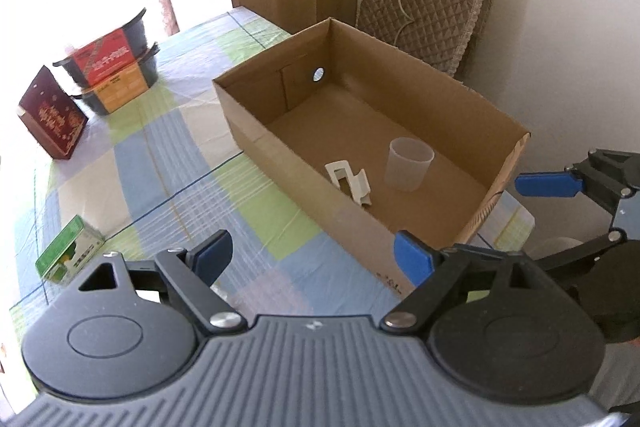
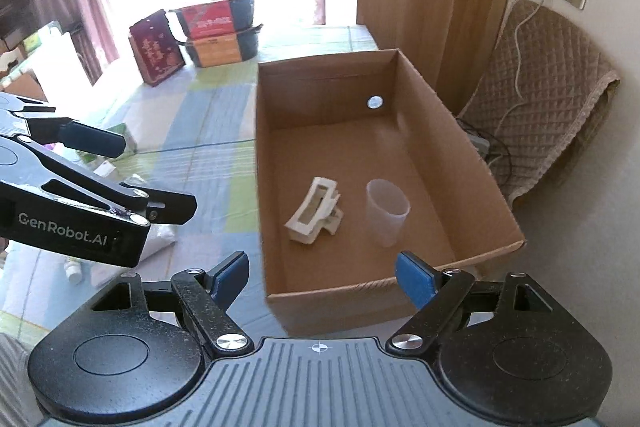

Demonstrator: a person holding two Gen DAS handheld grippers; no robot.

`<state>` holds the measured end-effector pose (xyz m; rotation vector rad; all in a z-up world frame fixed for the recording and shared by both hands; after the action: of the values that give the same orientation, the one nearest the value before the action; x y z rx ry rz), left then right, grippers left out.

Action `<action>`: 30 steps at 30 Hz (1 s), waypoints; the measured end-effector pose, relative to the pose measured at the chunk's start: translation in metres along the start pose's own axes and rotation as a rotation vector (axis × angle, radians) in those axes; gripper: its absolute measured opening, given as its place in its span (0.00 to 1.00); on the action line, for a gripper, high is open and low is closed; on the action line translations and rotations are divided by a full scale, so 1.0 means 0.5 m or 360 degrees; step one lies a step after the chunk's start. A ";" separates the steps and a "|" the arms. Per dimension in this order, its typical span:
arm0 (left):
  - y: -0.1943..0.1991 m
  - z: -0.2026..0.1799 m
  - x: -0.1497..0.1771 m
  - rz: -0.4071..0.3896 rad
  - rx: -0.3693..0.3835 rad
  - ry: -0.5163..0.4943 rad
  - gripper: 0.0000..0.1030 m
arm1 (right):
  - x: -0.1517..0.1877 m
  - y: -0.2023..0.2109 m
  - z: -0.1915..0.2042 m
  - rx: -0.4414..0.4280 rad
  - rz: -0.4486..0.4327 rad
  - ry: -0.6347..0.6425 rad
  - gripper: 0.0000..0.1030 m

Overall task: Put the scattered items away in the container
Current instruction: 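Lift both tools out of the box back toward the table items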

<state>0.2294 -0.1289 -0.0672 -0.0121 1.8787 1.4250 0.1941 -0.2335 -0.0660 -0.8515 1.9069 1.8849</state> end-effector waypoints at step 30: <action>0.118 0.060 0.129 -0.0069 -0.0132 0.0211 0.84 | 0.051 0.050 0.109 -0.0111 -0.0025 0.0091 0.83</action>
<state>0.1752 -0.0549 -0.0580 -0.1907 1.9121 1.5034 0.1496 -0.1860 -0.0660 -0.9486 1.8711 1.9478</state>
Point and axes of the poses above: each gripper's, at about its wrist camera, not at the fingertips, and y roughly against the way its jaws point, z to its left, x to its underside, the point moved 7 cm from there along -y, roughly the way its jaws point, and after that the axes turned 8 degrees about x, right-handed, at the moved point
